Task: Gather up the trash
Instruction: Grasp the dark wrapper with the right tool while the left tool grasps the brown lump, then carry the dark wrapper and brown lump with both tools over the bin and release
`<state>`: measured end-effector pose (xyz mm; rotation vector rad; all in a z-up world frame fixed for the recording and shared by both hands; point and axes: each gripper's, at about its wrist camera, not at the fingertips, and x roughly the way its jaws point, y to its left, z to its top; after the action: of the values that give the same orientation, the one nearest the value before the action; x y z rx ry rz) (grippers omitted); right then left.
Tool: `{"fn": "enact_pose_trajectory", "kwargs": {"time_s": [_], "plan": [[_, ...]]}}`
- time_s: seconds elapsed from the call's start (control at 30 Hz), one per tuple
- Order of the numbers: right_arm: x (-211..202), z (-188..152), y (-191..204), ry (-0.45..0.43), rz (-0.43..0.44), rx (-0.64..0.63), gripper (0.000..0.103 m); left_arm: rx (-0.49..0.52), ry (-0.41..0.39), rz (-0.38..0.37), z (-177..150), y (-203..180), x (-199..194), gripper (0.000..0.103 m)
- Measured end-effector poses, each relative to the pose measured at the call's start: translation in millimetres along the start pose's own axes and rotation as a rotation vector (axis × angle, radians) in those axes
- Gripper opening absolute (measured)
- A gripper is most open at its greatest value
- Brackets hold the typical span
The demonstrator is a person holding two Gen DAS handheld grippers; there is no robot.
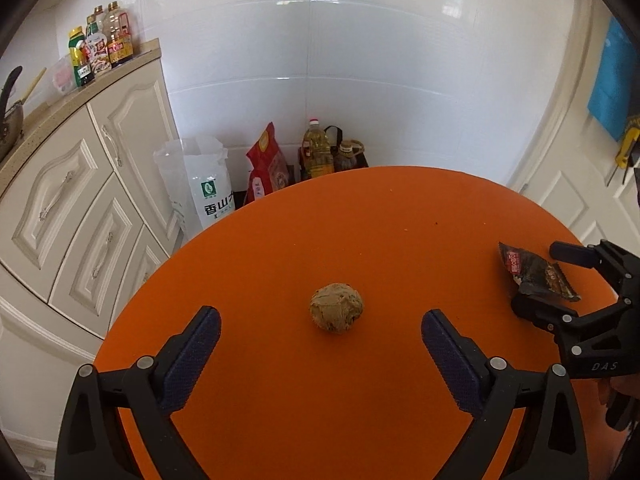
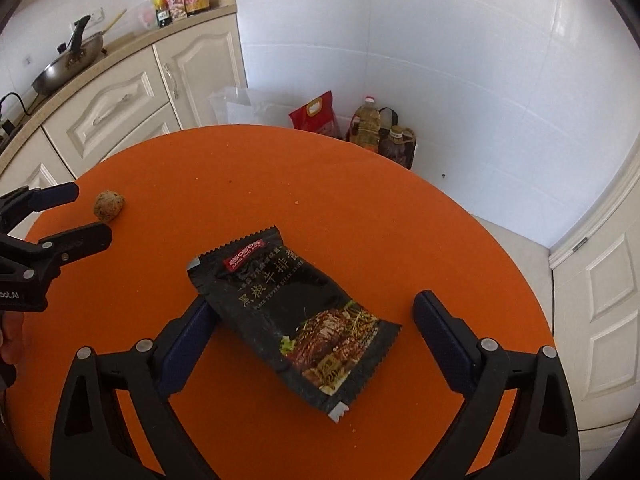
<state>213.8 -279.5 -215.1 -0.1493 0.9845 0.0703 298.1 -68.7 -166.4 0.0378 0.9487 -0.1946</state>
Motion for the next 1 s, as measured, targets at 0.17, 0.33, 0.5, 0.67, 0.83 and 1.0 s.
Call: {"fn": "enact_pose_trajectory", "kwargs": {"time_s": [0.17, 0.33, 0.5, 0.67, 0.83, 1.0], "plan": [[-6, 6, 6, -0.008, 0.031, -0.023, 0.049, 0.034, -0.008, 0.01, 12, -2, 18, 0.054], [-10, 5, 12, -0.009, 0.049, -0.012, 0.028, -0.002, -0.001, -0.052, 23, 2, 26, 0.022], [-21, -9, 11, -0.017, 0.116, 0.06, 0.025, -0.019, -0.006, -0.116, 24, 10, 34, 0.022], [-42, -31, 9, -0.034, 0.151, 0.128, 0.024, -0.021, -0.036, -0.138, 28, 9, 31, 0.022], [-79, -53, 7, -0.077, 0.148, 0.166, 0.024, -0.009, -0.085, -0.16, 25, 0, 8, 0.022], [-139, -78, -3, -0.16, 0.113, 0.205, 0.024, 0.03, -0.142, -0.205, 19, -33, -31, 0.022]]}}
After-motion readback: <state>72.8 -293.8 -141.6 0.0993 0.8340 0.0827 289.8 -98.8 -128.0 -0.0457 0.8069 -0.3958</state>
